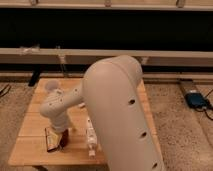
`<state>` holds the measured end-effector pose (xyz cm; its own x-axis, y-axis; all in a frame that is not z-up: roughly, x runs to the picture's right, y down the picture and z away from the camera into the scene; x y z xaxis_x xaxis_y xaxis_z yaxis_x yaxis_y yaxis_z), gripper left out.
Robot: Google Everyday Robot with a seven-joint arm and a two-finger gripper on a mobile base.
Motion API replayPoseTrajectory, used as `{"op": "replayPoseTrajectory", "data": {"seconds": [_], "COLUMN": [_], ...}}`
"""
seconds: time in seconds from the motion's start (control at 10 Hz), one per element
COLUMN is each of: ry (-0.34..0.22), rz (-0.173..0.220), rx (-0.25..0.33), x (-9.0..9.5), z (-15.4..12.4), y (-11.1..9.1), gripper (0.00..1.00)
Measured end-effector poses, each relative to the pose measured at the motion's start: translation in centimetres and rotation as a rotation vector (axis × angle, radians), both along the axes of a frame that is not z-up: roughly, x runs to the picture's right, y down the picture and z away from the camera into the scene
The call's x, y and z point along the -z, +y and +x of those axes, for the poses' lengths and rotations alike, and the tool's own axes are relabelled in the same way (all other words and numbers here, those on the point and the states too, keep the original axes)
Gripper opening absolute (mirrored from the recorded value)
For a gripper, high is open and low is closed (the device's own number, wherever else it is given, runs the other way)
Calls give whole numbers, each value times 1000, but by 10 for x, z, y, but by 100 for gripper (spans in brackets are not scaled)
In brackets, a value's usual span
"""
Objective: Place the pepper in the ceramic bowl
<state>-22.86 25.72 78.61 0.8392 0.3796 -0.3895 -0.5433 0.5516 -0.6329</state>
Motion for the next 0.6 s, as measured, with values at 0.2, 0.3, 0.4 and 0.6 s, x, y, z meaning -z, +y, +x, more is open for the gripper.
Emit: {"op": "replayPoseTrajectory", "data": {"seconds": [0.2, 0.3, 0.4, 0.6], "ry": [-1, -1, -1, -4], "rz": [-10, -12, -17, -8], "rx": [12, 11, 9, -1], "x": [-2, -3, -2, -1], "z": [-4, -4, -4, 0], "y": [5, 6, 7, 1], "gripper": [70, 59, 49, 29]}}
